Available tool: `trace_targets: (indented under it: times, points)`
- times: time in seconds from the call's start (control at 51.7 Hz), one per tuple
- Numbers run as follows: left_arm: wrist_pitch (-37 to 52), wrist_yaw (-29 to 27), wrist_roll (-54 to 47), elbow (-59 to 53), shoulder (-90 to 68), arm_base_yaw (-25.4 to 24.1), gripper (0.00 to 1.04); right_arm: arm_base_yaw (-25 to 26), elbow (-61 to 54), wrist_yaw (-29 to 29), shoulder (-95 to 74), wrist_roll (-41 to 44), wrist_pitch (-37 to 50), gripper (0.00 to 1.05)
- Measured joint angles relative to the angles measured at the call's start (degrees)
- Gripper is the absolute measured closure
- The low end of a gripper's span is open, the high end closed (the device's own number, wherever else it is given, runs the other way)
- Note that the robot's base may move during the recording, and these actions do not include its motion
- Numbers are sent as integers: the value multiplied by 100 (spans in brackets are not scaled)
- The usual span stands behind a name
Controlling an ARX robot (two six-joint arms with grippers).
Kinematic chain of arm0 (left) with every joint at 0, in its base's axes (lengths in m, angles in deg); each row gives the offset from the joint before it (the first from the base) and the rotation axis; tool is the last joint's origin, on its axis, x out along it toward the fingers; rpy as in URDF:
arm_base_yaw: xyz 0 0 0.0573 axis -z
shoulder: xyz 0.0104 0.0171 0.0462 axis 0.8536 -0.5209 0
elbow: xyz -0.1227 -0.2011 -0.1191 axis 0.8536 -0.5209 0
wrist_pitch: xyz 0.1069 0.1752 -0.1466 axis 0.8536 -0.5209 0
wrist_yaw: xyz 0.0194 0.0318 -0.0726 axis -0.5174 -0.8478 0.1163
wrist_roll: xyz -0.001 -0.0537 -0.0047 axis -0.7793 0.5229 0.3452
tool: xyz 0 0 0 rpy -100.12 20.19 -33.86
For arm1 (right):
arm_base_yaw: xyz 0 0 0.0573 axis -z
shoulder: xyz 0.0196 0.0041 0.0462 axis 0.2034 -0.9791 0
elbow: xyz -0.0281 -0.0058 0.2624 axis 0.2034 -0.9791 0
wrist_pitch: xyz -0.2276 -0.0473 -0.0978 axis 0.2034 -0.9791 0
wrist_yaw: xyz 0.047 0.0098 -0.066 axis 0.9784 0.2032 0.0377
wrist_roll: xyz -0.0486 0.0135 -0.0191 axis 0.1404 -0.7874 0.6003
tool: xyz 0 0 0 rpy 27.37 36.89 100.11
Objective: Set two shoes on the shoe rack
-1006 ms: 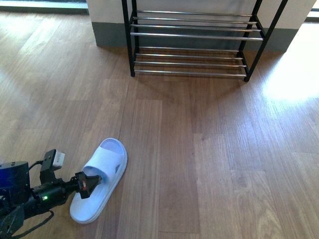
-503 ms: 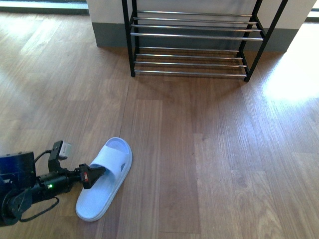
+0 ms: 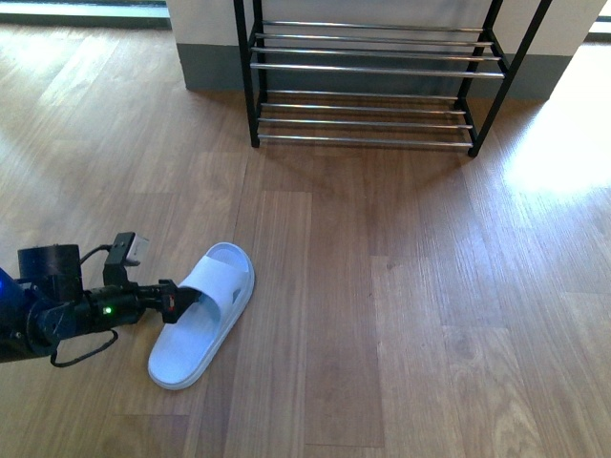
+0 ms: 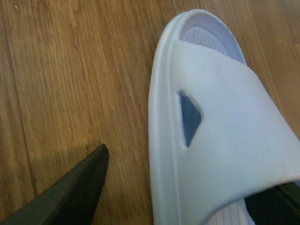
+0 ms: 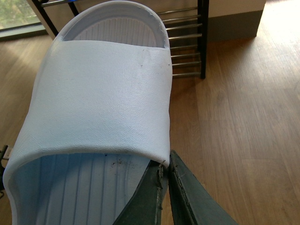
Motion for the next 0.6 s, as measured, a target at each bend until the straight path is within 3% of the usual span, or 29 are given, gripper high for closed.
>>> trace_targets:
  times: [0.116,0.29,0.425,0.6]
  points:
    - [-435,-168,-297,483,-151,9,49,0,0,2,0,0,0,104]
    - [-828,-221,-437,907,-297,15,71,0,0,0,0,0,0,104]
    - [-1102,-87,-496,1185,-409,17,85,0,0,0,0,0,0,104]
    - [-1305,22,-625,1460,-533,22,93,0,0,0,0,0,0,104]
